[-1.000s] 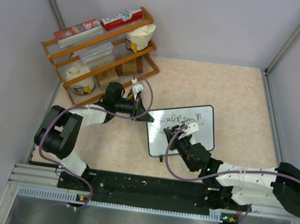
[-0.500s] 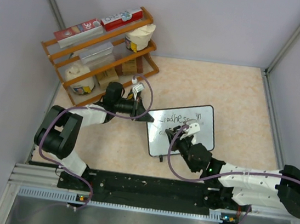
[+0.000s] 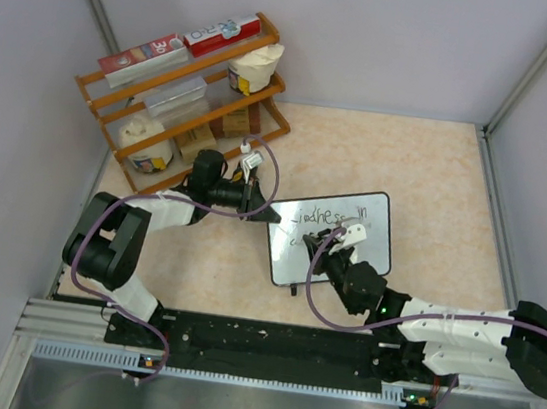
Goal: Write a sentence on the whiteboard
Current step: Write on the whiteboard with the whiteboard.
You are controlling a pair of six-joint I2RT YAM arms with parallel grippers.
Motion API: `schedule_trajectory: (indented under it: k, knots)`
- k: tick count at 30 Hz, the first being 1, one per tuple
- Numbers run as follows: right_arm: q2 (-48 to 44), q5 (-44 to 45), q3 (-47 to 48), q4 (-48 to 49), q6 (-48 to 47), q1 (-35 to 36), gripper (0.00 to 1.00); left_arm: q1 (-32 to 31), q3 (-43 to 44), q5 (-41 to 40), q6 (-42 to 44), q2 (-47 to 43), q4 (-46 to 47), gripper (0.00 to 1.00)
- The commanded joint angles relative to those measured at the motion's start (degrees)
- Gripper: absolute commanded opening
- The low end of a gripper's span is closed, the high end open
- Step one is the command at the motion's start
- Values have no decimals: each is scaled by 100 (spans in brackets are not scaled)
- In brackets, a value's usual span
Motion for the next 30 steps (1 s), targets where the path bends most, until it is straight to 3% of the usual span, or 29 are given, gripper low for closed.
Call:
schedule_trajectory:
  k: [1,16,30]
  knots:
    - [49,106,218,250,8,81,0,-57,-141,-615,785,208,-465,0]
    - [102,106,226,488,-106,81,0,-57,-132,-597,785,217,-447,0]
    - [155,176,297,-101,104,81,0,-57,-132,-580,785,217,-447,0]
